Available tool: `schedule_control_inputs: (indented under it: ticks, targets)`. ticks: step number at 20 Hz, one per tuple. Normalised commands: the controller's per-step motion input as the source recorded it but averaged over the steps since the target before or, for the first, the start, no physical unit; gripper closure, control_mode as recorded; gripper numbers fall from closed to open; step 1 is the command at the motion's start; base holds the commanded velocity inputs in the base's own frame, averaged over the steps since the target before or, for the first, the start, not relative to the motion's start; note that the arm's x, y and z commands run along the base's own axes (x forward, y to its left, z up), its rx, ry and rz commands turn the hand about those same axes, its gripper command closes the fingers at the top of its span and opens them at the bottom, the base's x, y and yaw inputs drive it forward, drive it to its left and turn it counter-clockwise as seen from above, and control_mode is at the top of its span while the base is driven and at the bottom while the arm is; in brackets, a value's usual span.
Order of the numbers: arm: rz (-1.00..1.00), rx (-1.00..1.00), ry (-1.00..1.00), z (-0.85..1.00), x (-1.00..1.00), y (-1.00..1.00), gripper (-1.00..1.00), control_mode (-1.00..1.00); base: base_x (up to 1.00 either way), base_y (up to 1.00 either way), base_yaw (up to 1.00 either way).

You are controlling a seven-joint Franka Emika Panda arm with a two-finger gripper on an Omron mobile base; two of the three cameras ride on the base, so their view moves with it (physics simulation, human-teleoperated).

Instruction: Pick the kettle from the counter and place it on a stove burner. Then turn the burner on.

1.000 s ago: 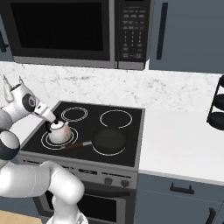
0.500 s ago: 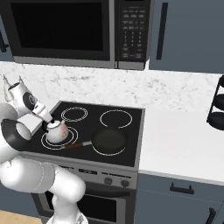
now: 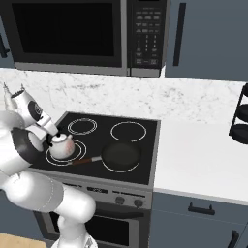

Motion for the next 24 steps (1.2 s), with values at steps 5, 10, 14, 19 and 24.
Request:
schedule_control_inputs:
  ticks: [5,10,14,19,24]
  targets:
    - [0.0,0.01,0.0,0.16,0.0,-0.01,-1.0,-1.0,0.0,0.0,0.0]
    - [0.0,0.01,-0.13,0.55,-0.15,0.0,-1.0,-1.0,0.0,0.0,0.0]
    - [0.0,0.0,-0.2,0.46,-0.75,0.0,-1.0,-1.0,0.0,0.0,0.0]
    - [0.12,-0.07,-0.21,0.0,-1.0,0.01,-1.0,-1.0,0.0,0.0,0.0]
    - [0.22,-0.2,-0.11,-0.31,-1.0,0.16,-1.0,-1.0,0.0,0.0,0.0]
